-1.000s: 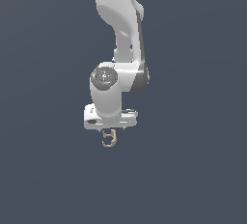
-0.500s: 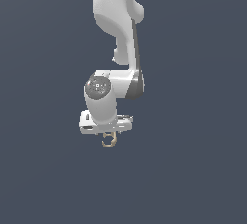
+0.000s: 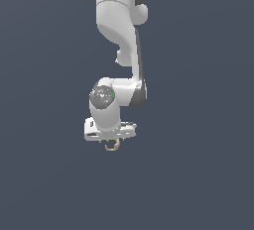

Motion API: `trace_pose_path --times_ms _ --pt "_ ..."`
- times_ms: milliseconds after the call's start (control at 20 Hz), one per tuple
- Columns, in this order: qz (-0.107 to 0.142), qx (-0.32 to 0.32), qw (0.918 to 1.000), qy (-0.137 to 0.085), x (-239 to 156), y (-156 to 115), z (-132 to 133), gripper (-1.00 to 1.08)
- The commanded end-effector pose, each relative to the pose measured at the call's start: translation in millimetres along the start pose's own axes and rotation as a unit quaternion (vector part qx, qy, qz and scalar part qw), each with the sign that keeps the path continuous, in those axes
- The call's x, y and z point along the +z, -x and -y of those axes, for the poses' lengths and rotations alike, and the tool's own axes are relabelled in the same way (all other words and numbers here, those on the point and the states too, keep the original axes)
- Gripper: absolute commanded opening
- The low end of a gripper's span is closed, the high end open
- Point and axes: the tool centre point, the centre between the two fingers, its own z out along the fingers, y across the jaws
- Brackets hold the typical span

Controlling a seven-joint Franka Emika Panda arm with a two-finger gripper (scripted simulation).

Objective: Pick up the object and move it to a goal position.

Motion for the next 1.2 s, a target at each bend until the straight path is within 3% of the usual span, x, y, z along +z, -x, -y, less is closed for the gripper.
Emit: trace_pose_path --times_ms 0,350,400,1150 --pt "0.0 0.0 1.0 0.0 13.6 0.6 -0.1 1.0" --pt "0.0 0.0 1.0 0.0 22.6 -0.9 -0.3 1.0" --pt "0.0 0.0 1.0 0.0 22.6 -0.9 -0.3 -1.0" --pt "0.0 0.0 1.0 0.0 18.3 2.0 -1.6 -1.0"
